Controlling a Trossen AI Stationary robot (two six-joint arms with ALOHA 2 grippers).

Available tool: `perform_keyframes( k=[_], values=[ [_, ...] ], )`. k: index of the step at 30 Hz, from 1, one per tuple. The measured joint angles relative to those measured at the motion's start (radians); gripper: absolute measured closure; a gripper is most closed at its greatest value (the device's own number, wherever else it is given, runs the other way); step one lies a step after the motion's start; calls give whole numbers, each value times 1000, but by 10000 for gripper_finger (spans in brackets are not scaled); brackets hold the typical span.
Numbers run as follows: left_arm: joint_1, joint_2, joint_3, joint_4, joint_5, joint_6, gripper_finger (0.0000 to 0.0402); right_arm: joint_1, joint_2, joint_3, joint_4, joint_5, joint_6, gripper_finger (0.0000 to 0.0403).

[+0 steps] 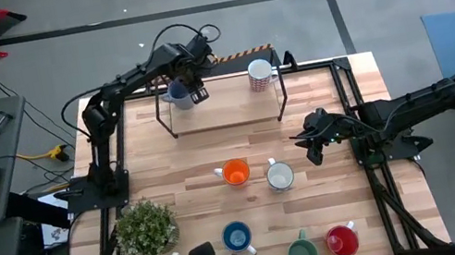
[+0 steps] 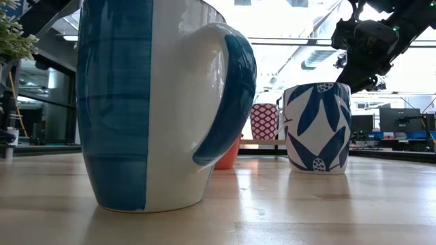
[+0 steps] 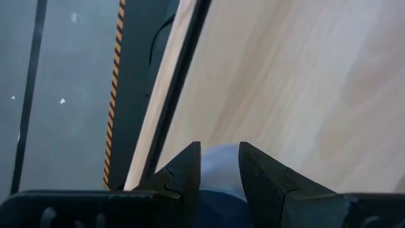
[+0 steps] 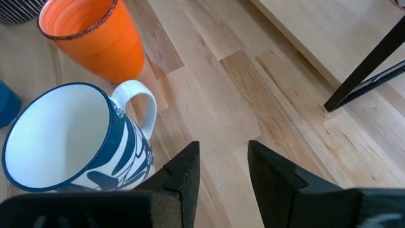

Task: Place coffee mugs
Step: Put the light purple mug on the shelf

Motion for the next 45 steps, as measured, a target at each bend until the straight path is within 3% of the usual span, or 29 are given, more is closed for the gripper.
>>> perform_keyframes(
  k=[4, 9, 18, 26, 45],
  values=[
    [-1, -2, -1, 0, -10, 0, 303, 0, 0, 0, -1, 0, -5, 288],
    [-29, -8, 34, -17, 63, 0, 303, 0, 0, 0, -5, 0, -7, 288],
    [-79, -10, 75, -201, 137, 36, 303, 0, 0, 0, -15, 0, -1, 288],
    [-67, -10, 74, -256, 88, 20, 303, 0, 0, 0, -17, -7, 3, 288],
    [-54, -5, 24, -216, 3, 27, 303, 0, 0, 0, -20, -11, 11, 288]
  ],
)
